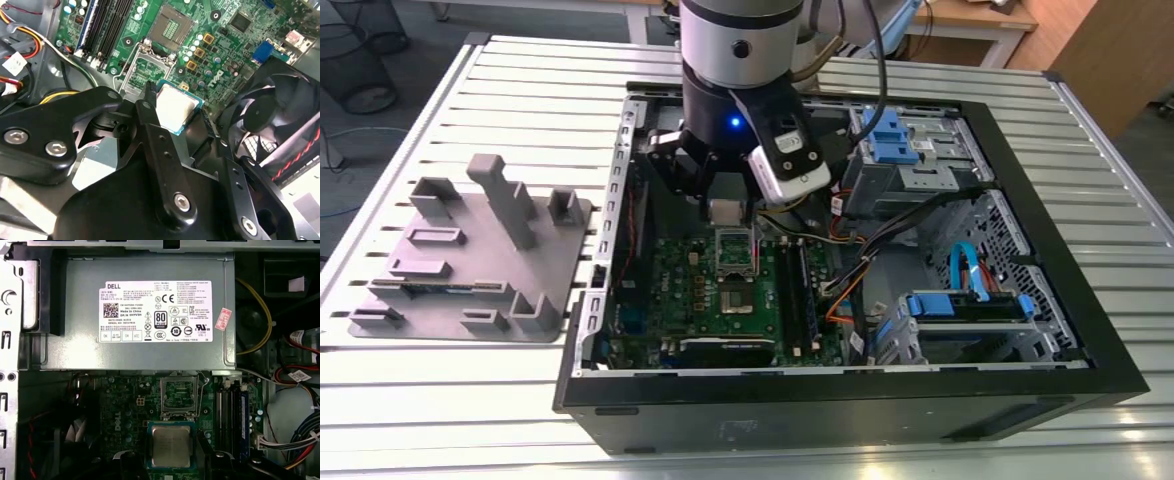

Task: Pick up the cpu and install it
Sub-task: 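Pick up the cpu and move it towards the insertion slot, then place the cpu into insertion slot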

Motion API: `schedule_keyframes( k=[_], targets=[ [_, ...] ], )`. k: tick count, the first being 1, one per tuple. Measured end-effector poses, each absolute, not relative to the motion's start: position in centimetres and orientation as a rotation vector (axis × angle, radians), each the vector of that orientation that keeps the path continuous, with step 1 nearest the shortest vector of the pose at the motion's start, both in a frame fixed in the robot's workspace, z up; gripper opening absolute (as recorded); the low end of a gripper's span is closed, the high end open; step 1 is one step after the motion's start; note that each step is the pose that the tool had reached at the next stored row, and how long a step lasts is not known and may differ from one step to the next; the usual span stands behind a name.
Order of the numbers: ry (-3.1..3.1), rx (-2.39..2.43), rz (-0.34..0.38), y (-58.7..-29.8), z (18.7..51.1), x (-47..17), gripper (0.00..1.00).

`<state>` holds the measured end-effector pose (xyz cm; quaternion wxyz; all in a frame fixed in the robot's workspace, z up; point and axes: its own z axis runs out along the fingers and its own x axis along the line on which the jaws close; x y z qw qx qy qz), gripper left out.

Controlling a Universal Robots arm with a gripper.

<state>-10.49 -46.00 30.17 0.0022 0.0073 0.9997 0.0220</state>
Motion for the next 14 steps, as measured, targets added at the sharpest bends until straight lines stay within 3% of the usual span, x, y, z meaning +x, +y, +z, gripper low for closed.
schedule_keyframes(
  k=[14],
  targets=[
    [3.136,0.023,0.069,-46.0,29.1,-10.5,0.47]
  ],
)
